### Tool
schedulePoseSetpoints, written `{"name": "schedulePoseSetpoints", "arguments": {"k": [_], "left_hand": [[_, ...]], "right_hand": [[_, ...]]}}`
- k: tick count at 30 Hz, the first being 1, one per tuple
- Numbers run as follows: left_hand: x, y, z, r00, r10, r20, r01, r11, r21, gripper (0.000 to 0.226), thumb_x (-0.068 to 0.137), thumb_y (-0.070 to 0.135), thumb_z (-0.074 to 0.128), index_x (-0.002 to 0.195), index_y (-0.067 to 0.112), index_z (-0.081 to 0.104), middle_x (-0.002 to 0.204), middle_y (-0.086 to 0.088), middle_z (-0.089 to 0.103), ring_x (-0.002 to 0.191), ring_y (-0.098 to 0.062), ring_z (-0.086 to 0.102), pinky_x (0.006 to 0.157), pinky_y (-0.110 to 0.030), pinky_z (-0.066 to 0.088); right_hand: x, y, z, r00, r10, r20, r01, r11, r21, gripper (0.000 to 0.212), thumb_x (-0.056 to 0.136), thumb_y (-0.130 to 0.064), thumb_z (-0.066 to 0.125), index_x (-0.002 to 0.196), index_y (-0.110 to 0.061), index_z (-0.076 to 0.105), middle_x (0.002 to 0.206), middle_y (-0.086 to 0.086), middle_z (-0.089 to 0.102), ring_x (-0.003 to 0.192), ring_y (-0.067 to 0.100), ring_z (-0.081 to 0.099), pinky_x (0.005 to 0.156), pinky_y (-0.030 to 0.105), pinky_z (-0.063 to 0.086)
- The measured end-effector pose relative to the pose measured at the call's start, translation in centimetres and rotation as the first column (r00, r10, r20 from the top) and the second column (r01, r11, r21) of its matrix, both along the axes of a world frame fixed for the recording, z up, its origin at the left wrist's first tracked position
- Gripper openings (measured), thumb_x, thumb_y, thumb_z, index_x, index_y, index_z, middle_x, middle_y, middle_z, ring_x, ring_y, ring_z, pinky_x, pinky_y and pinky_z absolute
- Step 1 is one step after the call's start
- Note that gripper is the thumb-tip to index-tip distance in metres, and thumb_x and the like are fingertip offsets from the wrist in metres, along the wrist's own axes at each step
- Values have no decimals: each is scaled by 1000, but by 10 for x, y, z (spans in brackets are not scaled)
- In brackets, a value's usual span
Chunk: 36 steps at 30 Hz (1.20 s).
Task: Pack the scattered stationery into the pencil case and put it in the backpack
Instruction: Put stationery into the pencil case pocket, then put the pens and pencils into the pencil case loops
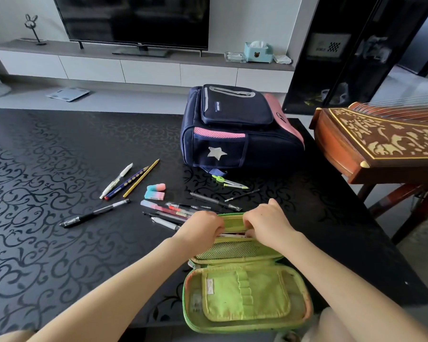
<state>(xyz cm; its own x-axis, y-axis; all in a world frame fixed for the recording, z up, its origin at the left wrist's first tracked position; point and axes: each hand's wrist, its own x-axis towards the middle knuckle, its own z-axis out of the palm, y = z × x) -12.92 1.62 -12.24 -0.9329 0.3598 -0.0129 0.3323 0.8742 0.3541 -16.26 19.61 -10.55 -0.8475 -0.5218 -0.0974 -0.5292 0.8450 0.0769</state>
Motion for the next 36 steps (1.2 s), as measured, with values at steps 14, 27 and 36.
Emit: {"name": "schedulePoseSetpoints", "arguments": {"k": [14,27,36], "left_hand": [[-6,3,6,996,79,45,-77,996,-46,18,87,26,58,98,17,70,99,1,70,94,-20,62,78,-27,46],[-6,30,13,972,199,-123,-224,943,-248,25,90,33,47,80,11,52,70,-4,54,72,-26,54,53,-29,39],[-4,-19,11,964,268,0,-267,959,-92,8,85,9,47,85,10,40,84,-9,49,86,-34,58,62,-35,40]], "right_hand": [[-6,3,-23,932,320,-171,-243,901,359,52,34,9,72,36,-19,28,38,-5,15,39,19,22,56,27,25],[3,18,-8,976,-16,-219,-16,989,-147,33,47,0,80,53,-14,50,39,-3,48,31,16,42,43,27,41],[12,26,-24,938,-55,-341,35,997,-65,36,35,7,78,50,-12,51,39,-1,46,32,17,44,41,25,41]]}}
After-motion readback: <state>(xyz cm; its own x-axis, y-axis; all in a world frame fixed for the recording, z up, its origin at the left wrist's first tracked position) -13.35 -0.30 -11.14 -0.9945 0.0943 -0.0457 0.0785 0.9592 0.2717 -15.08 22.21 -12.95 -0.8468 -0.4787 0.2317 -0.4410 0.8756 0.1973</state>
